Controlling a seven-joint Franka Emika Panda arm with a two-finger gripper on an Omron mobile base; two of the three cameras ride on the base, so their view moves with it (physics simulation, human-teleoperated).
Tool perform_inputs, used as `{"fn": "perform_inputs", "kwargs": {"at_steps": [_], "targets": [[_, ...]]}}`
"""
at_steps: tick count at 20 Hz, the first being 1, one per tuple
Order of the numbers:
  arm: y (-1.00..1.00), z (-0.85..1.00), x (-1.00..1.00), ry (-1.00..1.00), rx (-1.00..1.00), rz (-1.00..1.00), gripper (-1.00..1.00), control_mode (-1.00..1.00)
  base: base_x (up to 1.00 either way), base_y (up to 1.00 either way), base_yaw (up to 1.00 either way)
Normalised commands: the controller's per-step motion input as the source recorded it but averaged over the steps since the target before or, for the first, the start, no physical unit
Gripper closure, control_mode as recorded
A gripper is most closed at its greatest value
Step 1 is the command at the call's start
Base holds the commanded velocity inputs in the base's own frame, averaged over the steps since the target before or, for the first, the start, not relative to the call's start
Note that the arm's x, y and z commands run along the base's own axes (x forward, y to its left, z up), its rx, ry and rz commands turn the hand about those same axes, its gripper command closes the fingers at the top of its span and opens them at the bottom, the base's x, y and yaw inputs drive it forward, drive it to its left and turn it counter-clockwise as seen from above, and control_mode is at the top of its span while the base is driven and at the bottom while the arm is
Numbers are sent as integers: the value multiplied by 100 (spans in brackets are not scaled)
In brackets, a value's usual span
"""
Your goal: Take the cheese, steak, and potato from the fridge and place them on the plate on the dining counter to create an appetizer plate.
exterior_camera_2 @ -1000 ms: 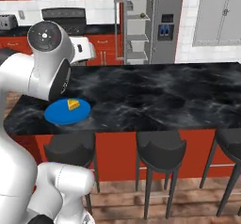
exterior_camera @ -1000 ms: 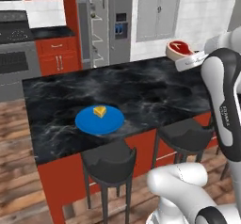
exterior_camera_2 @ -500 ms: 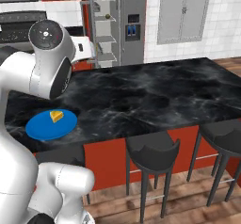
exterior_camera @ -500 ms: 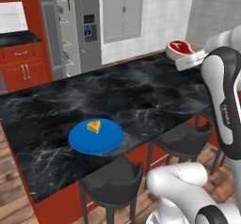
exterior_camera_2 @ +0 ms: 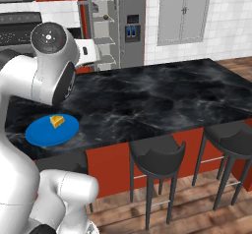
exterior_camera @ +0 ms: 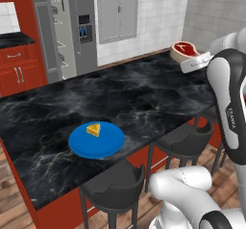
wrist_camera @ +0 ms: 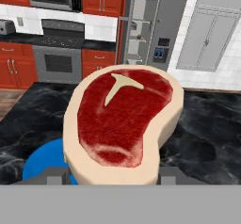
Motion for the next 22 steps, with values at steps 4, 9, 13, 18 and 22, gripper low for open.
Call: {"fn": "perform_inputs", "kwargs": {"at_steps": [4,9,13,18,22], "targets": [[34,-17,0,0,0,6,100,-100,0,0,0],[61,-27,1,5,0,15,100,-100,0,0,0],[54,-38,1,19,0,20,100,-100,0,0,0],[66,-48,15,26,0,16,100,-100,0,0,0],[80,-60,33,21,0,1,100,-100,0,0,0]]}}
